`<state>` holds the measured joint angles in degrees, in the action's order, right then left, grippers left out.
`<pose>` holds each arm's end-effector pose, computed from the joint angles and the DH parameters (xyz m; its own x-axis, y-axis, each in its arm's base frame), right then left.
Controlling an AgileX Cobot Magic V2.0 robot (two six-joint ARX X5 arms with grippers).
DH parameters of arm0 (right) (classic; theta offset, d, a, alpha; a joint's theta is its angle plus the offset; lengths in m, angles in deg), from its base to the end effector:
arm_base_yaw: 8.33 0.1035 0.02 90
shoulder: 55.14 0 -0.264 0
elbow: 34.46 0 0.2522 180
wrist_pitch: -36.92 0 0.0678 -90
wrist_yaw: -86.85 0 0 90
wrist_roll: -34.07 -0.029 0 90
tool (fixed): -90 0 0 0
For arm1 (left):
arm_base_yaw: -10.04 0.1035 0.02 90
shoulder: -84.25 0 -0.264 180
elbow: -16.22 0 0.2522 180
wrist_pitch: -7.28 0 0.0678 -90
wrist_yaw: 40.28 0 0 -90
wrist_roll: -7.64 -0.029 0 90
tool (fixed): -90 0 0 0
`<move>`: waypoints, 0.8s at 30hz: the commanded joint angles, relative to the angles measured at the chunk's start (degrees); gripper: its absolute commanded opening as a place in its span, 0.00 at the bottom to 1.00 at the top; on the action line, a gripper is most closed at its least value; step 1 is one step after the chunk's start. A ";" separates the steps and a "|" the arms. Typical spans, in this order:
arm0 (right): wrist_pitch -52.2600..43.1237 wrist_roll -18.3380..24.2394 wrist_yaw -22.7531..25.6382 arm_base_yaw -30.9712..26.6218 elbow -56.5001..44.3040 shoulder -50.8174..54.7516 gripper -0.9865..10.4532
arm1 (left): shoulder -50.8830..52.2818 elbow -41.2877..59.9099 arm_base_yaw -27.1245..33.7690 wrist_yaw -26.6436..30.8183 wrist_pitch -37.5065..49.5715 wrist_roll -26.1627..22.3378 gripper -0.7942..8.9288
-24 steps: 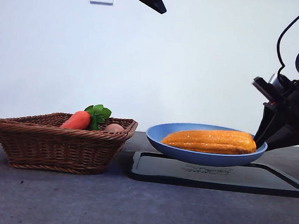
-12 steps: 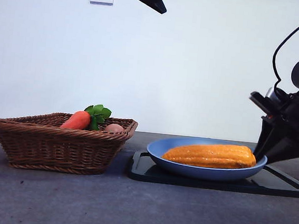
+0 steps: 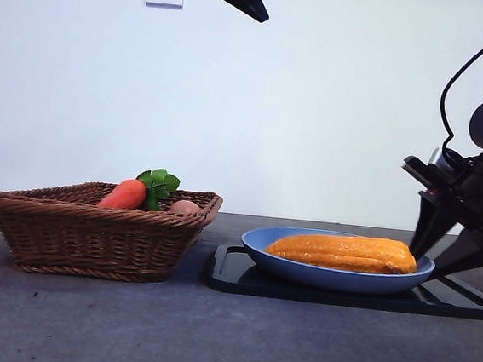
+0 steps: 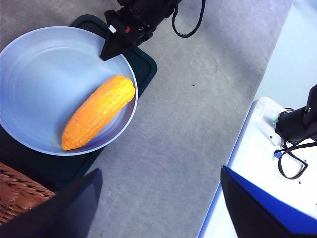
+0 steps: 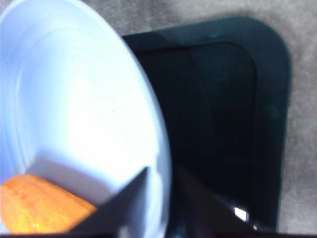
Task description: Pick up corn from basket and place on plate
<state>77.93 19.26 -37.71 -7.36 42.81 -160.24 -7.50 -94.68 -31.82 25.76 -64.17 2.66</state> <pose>0.3446 0.0223 0.1551 0.2876 0.5722 -0.7680 0.0269 0.7967 0.6037 0.2334 -0.2250 0.3755 0.1452 -0.6754 -0.7230 0.8429 0.4671 -0.2670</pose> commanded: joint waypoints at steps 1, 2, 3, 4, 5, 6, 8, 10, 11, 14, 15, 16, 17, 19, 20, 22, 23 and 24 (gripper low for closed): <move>0.02 0.87 0.07 -0.09 1.07 -1.05 0.27 | -0.20 -1.68 -0.42 -0.04 0.28 0.07 0.48; 0.15 0.87 0.09 -0.09 1.07 -0.81 0.27 | -0.20 -1.68 -0.42 -0.04 0.26 0.07 0.48; 0.20 0.87 0.07 -0.15 1.09 -0.46 0.27 | -0.20 -1.68 -0.42 -0.04 0.26 0.07 0.48; 0.24 0.92 0.07 -0.33 1.09 0.02 0.27 | -0.20 -1.68 -0.42 -0.04 0.26 0.07 0.48; 0.33 1.11 0.09 -0.57 1.09 0.74 0.27 | -0.20 -1.68 -0.42 -0.02 0.22 0.07 0.48; 0.63 1.68 0.11 -0.90 1.11 1.64 0.27 | -0.20 -1.68 -0.42 -0.04 0.17 0.07 0.48; 1.64 2.21 0.11 -1.66 1.11 3.82 0.27 | -0.20 -1.68 -0.42 -0.04 -0.02 0.07 0.48; 2.97 2.91 0.09 -2.69 1.11 6.54 0.27 | -0.20 -1.68 -0.42 -0.02 -0.11 0.07 0.48; 3.87 3.43 0.09 -3.32 1.11 8.35 0.27 | -0.20 -1.68 -0.42 -0.04 -0.09 0.07 0.48; 7.26 5.51 0.07 -4.68 1.11 14.40 0.27 | -0.20 -1.68 -0.42 -0.02 -0.11 0.07 0.48; 8.81 6.67 0.02 -4.92 1.11 16.87 0.27 | -0.20 -1.68 -0.42 -0.02 -0.11 0.04 0.48; 10.19 7.43 0.04 -4.92 1.11 18.80 0.27 | -0.20 -1.68 -0.42 -0.04 -0.09 0.04 0.48; 12.22 8.55 0.02 -4.92 1.11 21.46 0.27 | -0.20 -1.68 -0.42 -0.04 -0.09 0.04 0.48; 17.31 10.80 -0.39 -4.70 1.11 26.23 0.27 | -0.20 -1.68 -0.42 -0.02 -0.13 0.07 0.48; 20.59 12.48 -0.37 -4.48 1.11 28.87 0.27 | -0.20 -1.68 -0.42 -0.02 -0.26 0.07 0.48; 26.18 15.04 -0.11 -3.69 1.11 33.88 0.27 | -0.20 -1.68 -0.42 -0.02 -0.76 0.07 0.48; 28.33 15.76 -0.09 -2.97 1.11 36.44 0.27 | -0.20 -1.68 -0.42 -0.04 -1.05 0.04 0.48; 29.75 15.98 -0.07 -2.12 1.11 38.80 0.26 | -0.20 -1.68 -0.42 -0.02 -1.38 0.07 0.48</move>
<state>106.82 32.09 -37.71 -10.14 43.00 -122.67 -7.50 -94.68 -31.82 25.76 -65.57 2.66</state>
